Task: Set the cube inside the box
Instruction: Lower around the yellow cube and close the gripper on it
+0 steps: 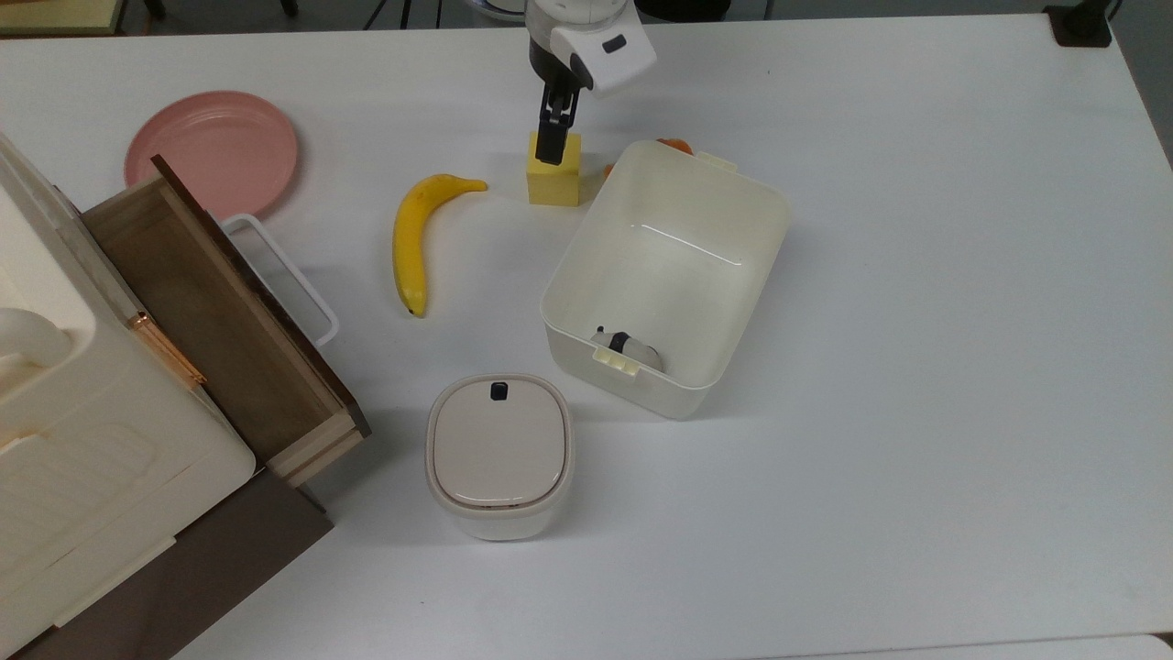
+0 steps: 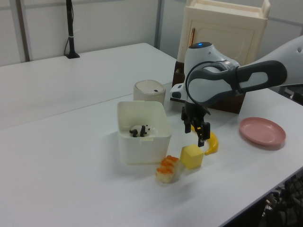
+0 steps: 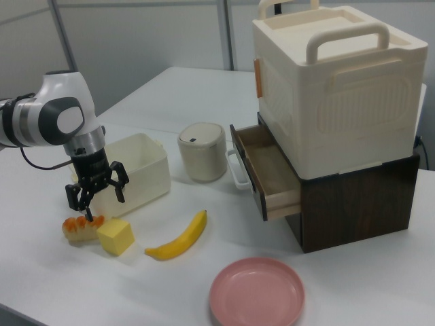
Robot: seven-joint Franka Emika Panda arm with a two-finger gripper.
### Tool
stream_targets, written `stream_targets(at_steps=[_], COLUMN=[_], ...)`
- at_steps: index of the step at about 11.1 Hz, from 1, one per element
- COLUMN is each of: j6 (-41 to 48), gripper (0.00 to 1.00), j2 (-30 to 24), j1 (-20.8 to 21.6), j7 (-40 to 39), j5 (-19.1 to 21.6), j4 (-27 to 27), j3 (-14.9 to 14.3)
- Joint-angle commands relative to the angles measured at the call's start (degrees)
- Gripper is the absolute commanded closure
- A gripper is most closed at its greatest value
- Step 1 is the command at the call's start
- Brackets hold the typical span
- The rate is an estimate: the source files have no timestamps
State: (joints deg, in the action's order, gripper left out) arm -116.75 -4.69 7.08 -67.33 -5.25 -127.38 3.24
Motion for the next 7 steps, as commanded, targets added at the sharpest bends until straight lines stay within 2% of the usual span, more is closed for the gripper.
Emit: stream_targets(at_steps=[1, 7], j6=[-2.9, -4.4], gripper=[0.0, 0.0], j2=[1.6, 4.3], j1=[0.8, 0.8], j7=[-0.8, -0.8], j5=[-2.4, -3.4], j4=[-1.1, -0.9], j3=[-0.3, -0.3])
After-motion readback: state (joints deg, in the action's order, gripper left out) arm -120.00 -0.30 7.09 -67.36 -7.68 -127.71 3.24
